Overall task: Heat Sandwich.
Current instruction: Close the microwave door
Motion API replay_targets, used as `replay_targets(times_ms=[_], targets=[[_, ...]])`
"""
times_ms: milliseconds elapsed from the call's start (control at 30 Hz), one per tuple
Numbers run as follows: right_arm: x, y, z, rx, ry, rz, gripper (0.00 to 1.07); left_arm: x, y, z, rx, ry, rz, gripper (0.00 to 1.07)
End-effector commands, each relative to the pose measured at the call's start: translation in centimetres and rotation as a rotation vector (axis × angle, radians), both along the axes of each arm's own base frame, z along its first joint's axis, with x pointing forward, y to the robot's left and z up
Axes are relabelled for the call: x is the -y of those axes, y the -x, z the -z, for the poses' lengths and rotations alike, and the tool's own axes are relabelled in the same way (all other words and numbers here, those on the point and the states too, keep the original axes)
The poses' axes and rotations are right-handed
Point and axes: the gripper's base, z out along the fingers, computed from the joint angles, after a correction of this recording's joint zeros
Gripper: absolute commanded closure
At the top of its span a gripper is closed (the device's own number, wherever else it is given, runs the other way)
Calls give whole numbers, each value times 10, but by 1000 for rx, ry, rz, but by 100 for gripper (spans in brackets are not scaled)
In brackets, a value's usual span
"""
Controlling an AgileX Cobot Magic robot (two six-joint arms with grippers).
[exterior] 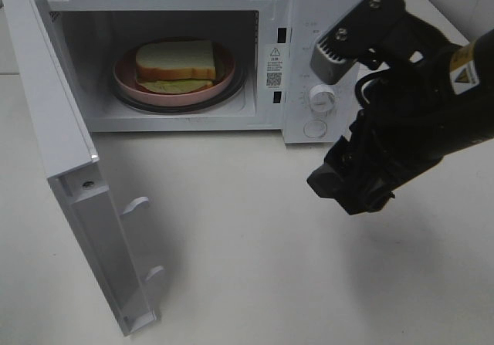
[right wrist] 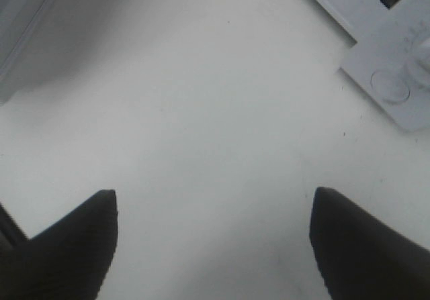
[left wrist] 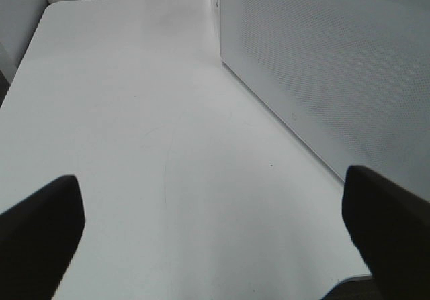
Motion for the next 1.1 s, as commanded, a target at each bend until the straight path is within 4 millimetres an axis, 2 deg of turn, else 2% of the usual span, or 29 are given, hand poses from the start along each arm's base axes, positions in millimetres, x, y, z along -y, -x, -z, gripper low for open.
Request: replay_targets(times_ms=[33, 167, 367, 400, 500, 533, 967, 1100], targets=[[8, 11, -5, -65, -7, 64, 31, 0, 3, -1, 31, -2, -4, 7], [23, 31, -21, -110, -26, 139, 31, 0, 3, -1, 31, -2, -4, 7], [40, 52, -35, -124, -23, 150, 31, 0, 3, -1, 31, -2, -4, 7], [47, 62, -40, -140, -30, 169, 31, 0, 3, -1, 31, -2, -4, 7], [53, 70, -44, -152, -33, 169, 32, 0, 3, -1, 31, -2, -4, 7], [59, 79, -48, -159, -42, 169, 32, 0, 3, -1, 31, -2, -4, 7], [90, 119, -61, -153, -43, 167, 33, 0, 3, -1, 31, -2, -4, 7], [107, 136, -66, -112, -82, 213, 33, 0, 3, -1, 31, -2, -4, 7]])
